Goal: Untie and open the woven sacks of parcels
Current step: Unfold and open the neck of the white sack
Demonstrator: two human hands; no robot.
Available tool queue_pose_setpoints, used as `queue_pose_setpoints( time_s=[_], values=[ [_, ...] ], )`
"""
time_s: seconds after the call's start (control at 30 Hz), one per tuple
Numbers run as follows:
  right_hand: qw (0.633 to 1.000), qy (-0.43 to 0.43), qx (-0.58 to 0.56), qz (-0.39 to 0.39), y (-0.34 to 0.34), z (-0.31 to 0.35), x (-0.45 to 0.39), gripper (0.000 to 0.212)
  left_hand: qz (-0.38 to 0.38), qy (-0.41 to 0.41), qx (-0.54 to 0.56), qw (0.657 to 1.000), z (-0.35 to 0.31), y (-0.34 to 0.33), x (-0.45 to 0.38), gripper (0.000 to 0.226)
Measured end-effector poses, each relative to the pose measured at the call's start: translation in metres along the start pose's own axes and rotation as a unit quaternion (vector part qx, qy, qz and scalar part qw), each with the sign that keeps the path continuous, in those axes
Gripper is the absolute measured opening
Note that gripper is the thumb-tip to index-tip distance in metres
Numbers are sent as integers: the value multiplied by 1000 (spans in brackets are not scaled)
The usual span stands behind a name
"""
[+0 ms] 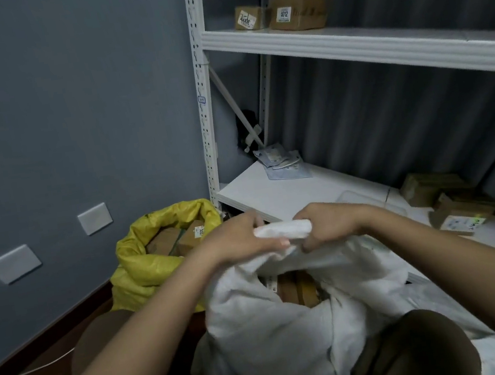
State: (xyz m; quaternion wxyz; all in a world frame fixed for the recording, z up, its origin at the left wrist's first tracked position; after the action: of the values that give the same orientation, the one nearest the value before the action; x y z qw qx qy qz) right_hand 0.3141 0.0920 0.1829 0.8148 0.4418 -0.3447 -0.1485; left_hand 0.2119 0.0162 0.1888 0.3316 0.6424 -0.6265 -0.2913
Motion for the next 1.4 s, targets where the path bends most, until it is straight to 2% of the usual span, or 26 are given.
queue_pose_setpoints(
  time_s=[0.03, 0.1, 0.17, 0.23, 0.27, 0.3, 0.37, 0.43, 0.5, 0.57, 0.6, 0.67, 0.73, 0.8, 0.83, 0.9, 0.97, 1.0, 1.07, 1.13, 1.17, 1.2, 1.23, 1.27, 1.33, 1.4],
  values=[
    [997, -10, -69, 45, -10, 1, -1, 31, -25, -21, -89, 995, -8, -6, -4, 55],
    [994, -1, -88, 63, -11, 4, -1, 42, -41, -75, -115, 990, -26, -22, -9, 47],
    [998, 29, 25, -51, 10, 3, -1, 32, -8, -80, 65, 995, -22, -21, -11, 33],
    [978, 22, 126, -162, 22, 3, 6, 23, 13, -47, 225, 973, -10, -7, -9, 25],
    [980, 11, 113, -162, 16, -1, 5, 20, -2, -45, 222, 974, -6, -1, -10, 29],
    [991, 10, 41, -124, 6, -7, 1, 19, -27, -63, 150, 986, -8, 2, -11, 35],
    [990, -15, -136, 9, -21, -15, -2, 21, -56, -136, 51, 988, -24, -7, -14, 35],
    [988, -11, -153, 30, -23, -21, 0, 26, -45, -148, 176, 972, -23, -9, -13, 15],
    [996, -7, -51, -73, -5, -30, 3, 23, 13, -100, 283, 954, -7, -5, -10, 2],
    [993, -18, -48, -103, -6, -34, 3, 23, 41, -83, 176, 980, 2, -2, -10, 10],
    [992, -19, -103, -66, -16, -34, 0, 22, 35, -86, 66, 993, 1, -3, -13, 19],
    [975, -24, -221, 33, -34, -26, -2, 16, -6, -128, -124, 984, -16, -15, -19, 29],
    [970, -15, -240, 33, -27, -28, -3, 22, -35, -159, -109, 981, -31, -22, -16, 25],
    [988, -10, -134, -77, 0, -38, 0, 24, -21, -94, 128, 987, -13, -11, -14, 32],
    [989, -16, -68, -131, 9, -43, 2, 18, -13, -50, 190, 980, -1, -7, -13, 40],
    [987, -31, -64, -143, 6, -46, 2, 15, -22, -46, 102, 993, 7, 1, -15, 45],
    [982, -31, -184, -35, -14, -39, -3, 13, -39, -102, -91, 990, -7, -4, -22, 38],
    [972, -26, -231, 18, -24, -37, -5, 16, -39, -144, -118, 982, -19, -13, -25, 37],
    [970, -4, -243, 10, -19, -39, -6, 32, -39, -204, 1, 978, -31, -22, -28, 28],
    [970, 32, -209, -122, 5, -42, 2, 28, -71, -154, 225, 959, -12, -6, -32, 16],
    [961, 50, -201, -184, 12, -44, 7, 23, -78, -118, 284, 948, 1, 0, -34, 17],
    [950, 63, -219, -212, 12, -43, 10, 20, -75, -91, 270, 956, 10, 1, -35, 27],
    [944, 60, -252, -203, 7, -43, 10, 22, -58, -74, 188, 978, 12, 0, -35, 39],
    [939, 53, -302, -154, -3, -42, 7, 23, -39, -67, 57, 995, 11, -6, -38, 48],
    [912, 18, -407, -42, -26, -41, 0, 24, -24, -110, -146, 983, -6, -19, -39, 46],
    [921, 18, -388, -37, -25, -45, 2, 26, -29, -166, -98, 981, -24, -24, -38, 32]
  ],
)
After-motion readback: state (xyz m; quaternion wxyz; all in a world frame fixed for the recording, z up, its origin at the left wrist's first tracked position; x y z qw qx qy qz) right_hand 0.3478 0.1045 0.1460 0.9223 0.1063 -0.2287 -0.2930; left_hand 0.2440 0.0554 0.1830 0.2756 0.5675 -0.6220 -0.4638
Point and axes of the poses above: each hand's wrist, its own x-axis away from the middle knuckle, its own y-axis out of the back of the hand, z = x × y, the point moved 9 cm from there along -x, towards the middle knuckle, and after that the axes turned 6 degrees about -y, right-handed, at the moved point
